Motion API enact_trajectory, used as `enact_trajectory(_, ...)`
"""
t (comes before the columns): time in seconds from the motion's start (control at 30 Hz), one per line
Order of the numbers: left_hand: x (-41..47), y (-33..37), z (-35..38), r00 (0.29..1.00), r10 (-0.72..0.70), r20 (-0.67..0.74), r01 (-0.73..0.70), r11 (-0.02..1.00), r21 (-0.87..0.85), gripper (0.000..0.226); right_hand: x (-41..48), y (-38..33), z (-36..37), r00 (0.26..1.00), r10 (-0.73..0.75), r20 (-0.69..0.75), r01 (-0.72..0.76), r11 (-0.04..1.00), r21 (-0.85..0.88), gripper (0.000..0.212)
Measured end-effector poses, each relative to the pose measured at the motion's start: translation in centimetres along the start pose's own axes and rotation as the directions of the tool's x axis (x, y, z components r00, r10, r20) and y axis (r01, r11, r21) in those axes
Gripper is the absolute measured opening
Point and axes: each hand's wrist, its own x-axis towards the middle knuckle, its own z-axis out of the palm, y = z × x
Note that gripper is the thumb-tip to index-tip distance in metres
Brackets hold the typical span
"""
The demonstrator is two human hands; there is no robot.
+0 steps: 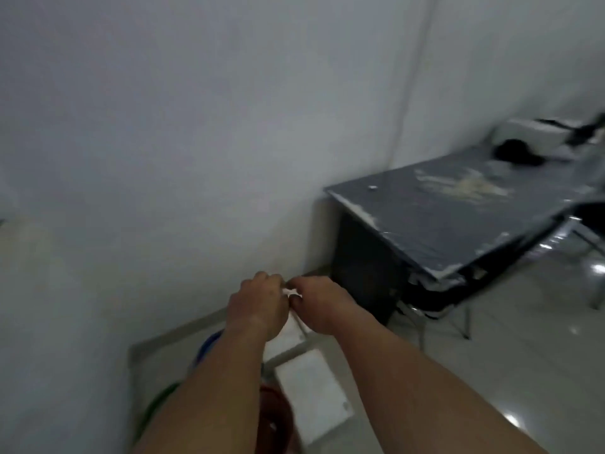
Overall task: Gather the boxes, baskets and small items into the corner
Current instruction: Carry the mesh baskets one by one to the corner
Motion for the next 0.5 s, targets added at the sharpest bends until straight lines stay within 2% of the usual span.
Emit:
enact_trajectory(0.1,0.2,11.4,2.7,0.971,0.24,0.0,-0.24,0.971,-0.017,0.024,-6.9,8.7,-4.2,0.973,0.202,-0.107,-0.201,0.979,0.028,0.035)
enact_trajectory(0.2,-2.1,24.7,6.7,0.877,0.478,0.044,-0.473,0.877,-0.087,0.019,-16.2,18.1,-7.7,0.883,0.424,-0.2,-0.423,0.905,0.05,0.033)
enact_trajectory(0.33,-8.9,41.5,13.1,0.668,0.738,0.092,-0.713,0.671,-0.202,0.013,-31.6,29.6,-11.1,0.674,0.669,-0.314,-0.67,0.732,0.123,0.036)
enact_trajectory(0.5,-18.2,55.8,19.1,0.412,0.899,0.149,-0.865,0.437,-0.246,0.015,-48.8,39.3,-11.9,0.373,0.877,-0.304,-0.868,0.445,0.22,0.033)
